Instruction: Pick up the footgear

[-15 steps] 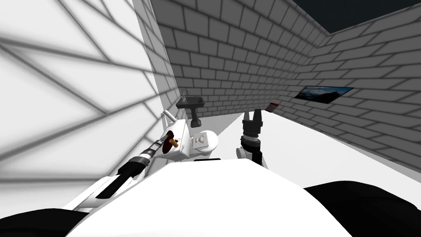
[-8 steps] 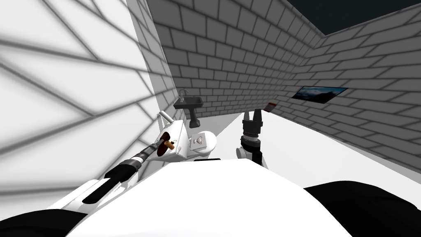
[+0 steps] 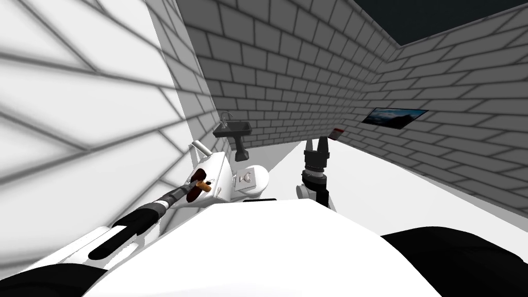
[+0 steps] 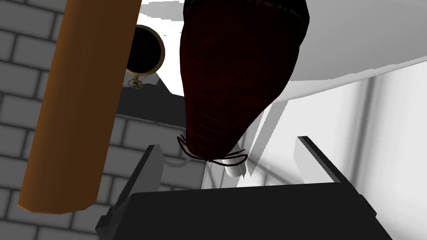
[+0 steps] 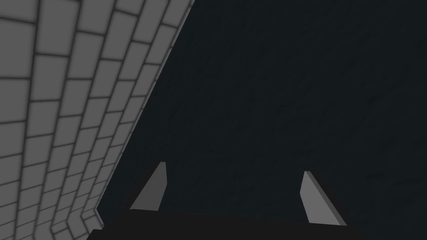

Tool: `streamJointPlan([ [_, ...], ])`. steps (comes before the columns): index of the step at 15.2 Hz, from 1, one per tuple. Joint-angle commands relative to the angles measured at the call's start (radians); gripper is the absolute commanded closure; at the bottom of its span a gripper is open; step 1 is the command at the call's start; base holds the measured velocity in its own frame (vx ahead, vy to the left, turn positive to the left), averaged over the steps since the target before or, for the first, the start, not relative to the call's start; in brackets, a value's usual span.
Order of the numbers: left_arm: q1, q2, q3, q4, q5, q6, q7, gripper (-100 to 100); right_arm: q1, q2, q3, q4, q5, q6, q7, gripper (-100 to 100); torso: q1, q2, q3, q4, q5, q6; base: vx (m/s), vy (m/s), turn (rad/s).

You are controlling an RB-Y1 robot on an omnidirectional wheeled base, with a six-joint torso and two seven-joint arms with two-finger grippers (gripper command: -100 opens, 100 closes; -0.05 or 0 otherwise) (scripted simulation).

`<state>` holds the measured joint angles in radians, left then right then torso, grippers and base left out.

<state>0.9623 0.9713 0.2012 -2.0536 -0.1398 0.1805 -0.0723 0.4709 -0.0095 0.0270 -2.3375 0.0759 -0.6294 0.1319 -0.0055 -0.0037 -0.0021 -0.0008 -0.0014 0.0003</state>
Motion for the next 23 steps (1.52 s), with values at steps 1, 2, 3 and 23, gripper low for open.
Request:
streamJointPlan([
  [1, 0.025, 0.038, 0.004, 0.011, -0.008, 0.038, -0.01, -100, 0.0, 0.0, 0.0, 0.0, 0.0, 0.0, 0.0, 0, 0.0, 0.0, 0.0, 0.0, 0.0, 0.0, 0.068, -0.075, -0.051],
  [2, 0.035, 0.057, 0.006, 0.015, -0.01, 0.054, -0.013, -100, 0.0, 0.0, 0.0, 0.0, 0.0, 0.0, 0.0, 0, 0.0, -0.001, 0.0, 0.0, 0.0, 0.0, 0.077, -0.074, -0.057],
  [3, 0.045, 0.074, 0.008, 0.018, -0.011, 0.068, -0.016, -100, 0.0, 0.0, 0.0, 0.0, 0.0, 0.0, 0.0, 0, 0.0, -0.001, -0.001, 0.0, 0.0, 0.0, 0.068, -0.084, -0.064],
  [23, -0.029, 0.159, -0.047, 0.18, -0.063, 0.11, 0.12, 100, 0.0, 0.0, 0.0, 0.0, 0.0, 0.0, 0.0, 0, 0.006, 0.004, 0.003, 0.001, 0.003, 0.0, -0.025, -0.027, -0.093],
])
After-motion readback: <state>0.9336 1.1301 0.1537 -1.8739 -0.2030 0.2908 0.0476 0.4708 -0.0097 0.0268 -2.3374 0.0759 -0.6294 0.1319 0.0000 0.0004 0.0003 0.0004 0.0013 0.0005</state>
